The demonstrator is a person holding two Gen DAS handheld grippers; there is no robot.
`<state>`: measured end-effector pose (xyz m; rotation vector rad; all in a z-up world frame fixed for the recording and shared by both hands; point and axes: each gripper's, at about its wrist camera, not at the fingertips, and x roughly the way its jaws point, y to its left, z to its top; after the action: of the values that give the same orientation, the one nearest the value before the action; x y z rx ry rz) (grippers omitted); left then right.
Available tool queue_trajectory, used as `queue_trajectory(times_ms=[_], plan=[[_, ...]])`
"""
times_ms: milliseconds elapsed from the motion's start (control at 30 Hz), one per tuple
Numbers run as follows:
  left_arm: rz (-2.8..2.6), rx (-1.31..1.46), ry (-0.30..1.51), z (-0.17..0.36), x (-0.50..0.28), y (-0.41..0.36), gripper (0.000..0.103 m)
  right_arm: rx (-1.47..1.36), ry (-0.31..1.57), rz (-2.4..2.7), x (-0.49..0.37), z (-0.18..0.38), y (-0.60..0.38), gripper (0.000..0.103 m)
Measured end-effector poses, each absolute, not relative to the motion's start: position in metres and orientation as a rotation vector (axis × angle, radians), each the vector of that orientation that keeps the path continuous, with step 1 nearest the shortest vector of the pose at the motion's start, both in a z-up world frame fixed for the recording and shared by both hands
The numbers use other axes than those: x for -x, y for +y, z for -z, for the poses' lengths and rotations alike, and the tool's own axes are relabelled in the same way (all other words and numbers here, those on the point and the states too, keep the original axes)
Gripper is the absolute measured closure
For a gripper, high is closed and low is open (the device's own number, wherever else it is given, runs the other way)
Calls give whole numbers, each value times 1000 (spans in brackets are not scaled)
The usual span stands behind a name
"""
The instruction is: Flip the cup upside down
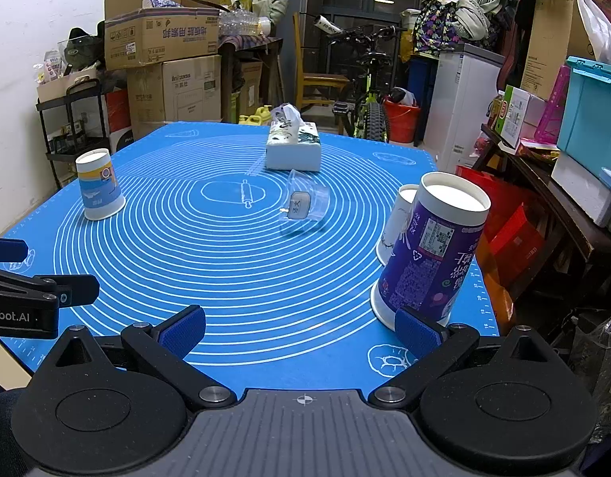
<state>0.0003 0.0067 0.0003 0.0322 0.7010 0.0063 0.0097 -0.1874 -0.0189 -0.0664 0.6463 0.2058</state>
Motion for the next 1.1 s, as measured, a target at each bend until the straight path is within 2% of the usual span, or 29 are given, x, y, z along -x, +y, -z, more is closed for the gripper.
queue_trajectory(times_ms=[1100], plan=[[-1, -58, 706, 3, -2, 3, 7, 72, 632, -213, -9, 16, -191, 2]])
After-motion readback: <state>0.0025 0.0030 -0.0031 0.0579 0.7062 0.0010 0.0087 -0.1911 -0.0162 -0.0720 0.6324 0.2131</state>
